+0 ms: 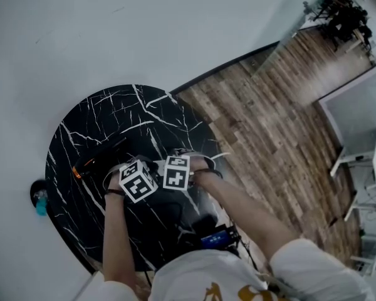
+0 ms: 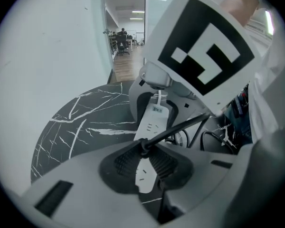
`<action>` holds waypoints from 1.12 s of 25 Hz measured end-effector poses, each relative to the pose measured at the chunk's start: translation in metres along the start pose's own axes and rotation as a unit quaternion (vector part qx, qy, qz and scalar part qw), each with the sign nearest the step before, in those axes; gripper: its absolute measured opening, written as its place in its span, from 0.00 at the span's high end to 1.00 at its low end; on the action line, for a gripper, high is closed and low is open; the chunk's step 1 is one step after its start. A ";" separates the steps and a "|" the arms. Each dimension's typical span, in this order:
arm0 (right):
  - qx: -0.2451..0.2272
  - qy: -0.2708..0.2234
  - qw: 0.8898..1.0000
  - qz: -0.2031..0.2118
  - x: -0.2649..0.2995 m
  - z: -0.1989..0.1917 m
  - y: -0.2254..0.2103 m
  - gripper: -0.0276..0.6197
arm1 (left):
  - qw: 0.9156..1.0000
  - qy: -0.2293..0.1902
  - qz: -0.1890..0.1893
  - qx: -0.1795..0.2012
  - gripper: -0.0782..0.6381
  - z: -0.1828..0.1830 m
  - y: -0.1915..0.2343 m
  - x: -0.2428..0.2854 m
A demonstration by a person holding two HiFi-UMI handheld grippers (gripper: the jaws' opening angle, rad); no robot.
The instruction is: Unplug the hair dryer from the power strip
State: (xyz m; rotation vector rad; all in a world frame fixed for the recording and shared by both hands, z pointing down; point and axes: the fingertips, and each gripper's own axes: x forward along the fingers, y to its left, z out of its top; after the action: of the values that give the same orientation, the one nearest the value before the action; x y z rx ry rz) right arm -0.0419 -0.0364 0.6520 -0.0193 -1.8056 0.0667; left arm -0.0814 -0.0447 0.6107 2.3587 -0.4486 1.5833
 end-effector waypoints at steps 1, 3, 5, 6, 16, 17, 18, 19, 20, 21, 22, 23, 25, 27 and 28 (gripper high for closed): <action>-0.002 -0.001 1.000 -0.001 0.000 0.000 0.000 0.54 | 1.000 -0.002 -0.014 -0.009 0.81 0.001 0.001 0.001; -0.004 -0.003 1.000 -0.001 0.000 -0.001 0.000 0.54 | 0.999 -0.008 -0.047 -0.028 0.81 0.004 0.004 0.001; 0.002 -0.005 1.000 0.000 0.000 -0.001 0.000 0.54 | 0.998 -0.005 -0.058 -0.025 0.81 0.005 0.005 0.000; 0.005 -0.007 1.000 0.001 0.000 0.000 0.000 0.54 | 0.999 -0.003 -0.049 -0.016 0.81 0.006 0.005 -0.001; 0.001 -0.011 1.000 -0.001 0.000 -0.002 0.000 0.54 | 0.997 -0.016 -0.065 -0.028 0.81 0.012 0.013 -0.007; 0.003 -0.013 1.000 -0.001 0.000 -0.002 0.000 0.54 | 0.997 -0.018 -0.068 -0.028 0.81 0.014 0.011 -0.007; 0.005 -0.014 1.000 0.000 0.000 -0.002 0.000 0.54 | 0.998 -0.017 -0.062 -0.025 0.81 0.013 0.008 -0.006; 0.006 -0.015 1.000 0.001 -0.001 -0.001 0.000 0.54 | 0.999 -0.015 -0.046 -0.019 0.81 0.010 0.005 -0.005; 0.007 -0.013 1.000 0.001 -0.001 -0.001 0.000 0.54 | 1.000 -0.013 -0.023 -0.008 0.81 0.007 0.003 -0.004; 0.007 -0.010 1.000 0.000 -0.001 -0.001 0.000 0.54 | 1.000 -0.013 0.002 0.002 0.82 0.005 0.002 -0.004; 0.006 -0.006 1.000 0.000 -0.001 -0.001 -0.001 0.54 | 1.000 -0.016 0.023 0.008 0.82 0.004 0.001 -0.004; 0.004 -0.003 1.000 0.000 -0.001 -0.001 -0.001 0.54 | 0.999 -0.018 0.034 0.009 0.82 0.004 0.000 -0.004; -0.001 -0.002 1.000 -0.001 0.000 -0.001 0.000 0.54 | 1.000 -0.017 0.026 0.001 0.82 0.003 0.001 -0.003; -0.007 -0.002 1.000 -0.001 0.000 -0.003 0.000 0.54 | 1.000 -0.014 -0.013 -0.014 0.82 0.002 0.003 -0.001; -0.009 -0.002 1.000 -0.001 0.000 -0.003 0.000 0.54 | 0.999 -0.015 -0.037 -0.023 0.82 0.003 0.003 -0.001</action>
State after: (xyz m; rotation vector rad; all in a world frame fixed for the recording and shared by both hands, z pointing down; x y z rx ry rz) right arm -0.0388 -0.0359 0.6525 -0.0302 -1.8105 0.0488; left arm -0.0809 -0.0488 0.6089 2.3385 -0.3961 1.4918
